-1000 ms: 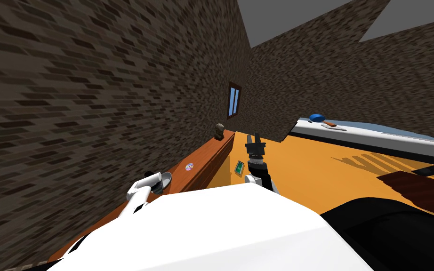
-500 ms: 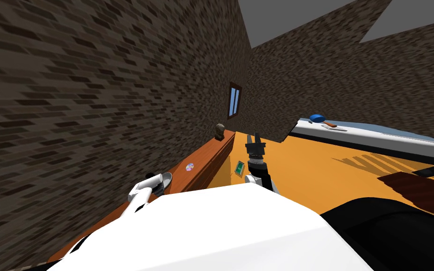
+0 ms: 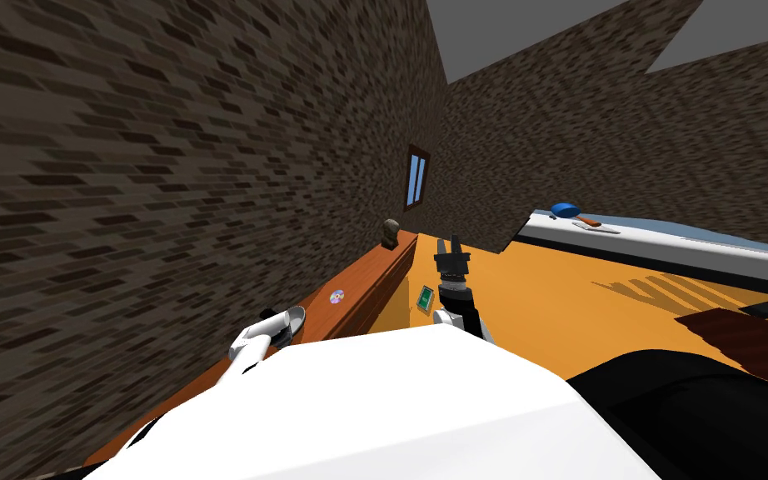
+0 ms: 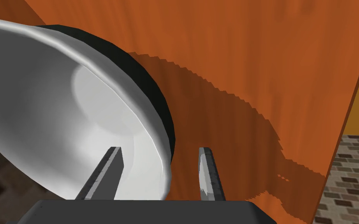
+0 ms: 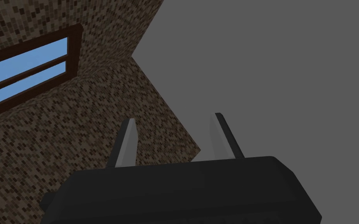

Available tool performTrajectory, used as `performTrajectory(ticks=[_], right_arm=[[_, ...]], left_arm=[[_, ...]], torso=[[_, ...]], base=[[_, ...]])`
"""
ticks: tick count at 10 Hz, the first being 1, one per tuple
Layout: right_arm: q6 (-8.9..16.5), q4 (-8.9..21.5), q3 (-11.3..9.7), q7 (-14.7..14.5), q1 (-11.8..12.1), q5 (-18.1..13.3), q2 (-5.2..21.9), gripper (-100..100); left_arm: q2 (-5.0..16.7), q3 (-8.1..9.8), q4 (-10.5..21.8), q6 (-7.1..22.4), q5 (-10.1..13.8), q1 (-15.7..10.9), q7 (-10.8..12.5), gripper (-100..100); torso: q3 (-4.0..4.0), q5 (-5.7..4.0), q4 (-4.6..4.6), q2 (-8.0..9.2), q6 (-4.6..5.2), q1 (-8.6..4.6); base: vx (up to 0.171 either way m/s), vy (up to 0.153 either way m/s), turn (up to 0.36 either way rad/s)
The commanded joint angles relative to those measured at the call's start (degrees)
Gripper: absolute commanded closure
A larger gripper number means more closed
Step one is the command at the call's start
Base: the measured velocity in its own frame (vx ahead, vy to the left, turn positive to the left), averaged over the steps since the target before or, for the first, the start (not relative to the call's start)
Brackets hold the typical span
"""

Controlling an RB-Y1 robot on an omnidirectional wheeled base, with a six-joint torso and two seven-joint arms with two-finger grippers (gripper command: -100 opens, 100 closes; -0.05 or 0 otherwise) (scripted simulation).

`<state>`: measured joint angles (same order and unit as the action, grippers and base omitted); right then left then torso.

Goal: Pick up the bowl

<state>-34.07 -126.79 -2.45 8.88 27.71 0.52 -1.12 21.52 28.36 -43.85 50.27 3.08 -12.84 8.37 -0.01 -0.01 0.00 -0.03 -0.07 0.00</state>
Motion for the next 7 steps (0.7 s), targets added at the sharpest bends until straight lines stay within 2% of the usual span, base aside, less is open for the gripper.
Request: performTrajectory(ticks=[1,4,5,6,7], right_arm=[[0.00,0.00,0.00,0.00,0.00,0.00,0.00,0],[0.00,0.00,0.00,0.00,0.00,0.00,0.00,0],[0.00,0.00,0.00,0.00,0.00,0.00,0.00,0],[0.00,0.00,0.00,0.00,0.00,0.00,0.00,0],[0.00,0.00,0.00,0.00,0.00,0.00,0.00,0]], left_arm=[[0.00,0.00,0.00,0.00,0.00,0.00,0.00,100],[-0.03,-0.01,0.02,0.03,0.00,0.02,-0.01,100],[-0.03,-0.01,0.03,0.03,0.00,0.03,-0.01,0],[0.44,0.49,-1.09,1.76,0.00,-0.41,-0.19,100],[0.68,0.74,-1.72,2.75,0.00,-0.62,-0.28,100]], torso=[[0.00,0.00,0.00,0.00,0.00,0.00],[0.00,0.00,0.01,-0.02,0.01,0.03],[0.00,-0.01,0.01,-0.01,0.00,0.02],[0.01,-0.02,0.02,-0.01,0.00,0.01],[0.04,-0.05,0.05,0.03,0.03,0.00]], base=[[0.000,0.000,0.000],[0.000,0.000,0.000],[0.000,0.000,0.000],[-0.021,-0.009,-0.030],[-0.042,-0.021,-0.043]])
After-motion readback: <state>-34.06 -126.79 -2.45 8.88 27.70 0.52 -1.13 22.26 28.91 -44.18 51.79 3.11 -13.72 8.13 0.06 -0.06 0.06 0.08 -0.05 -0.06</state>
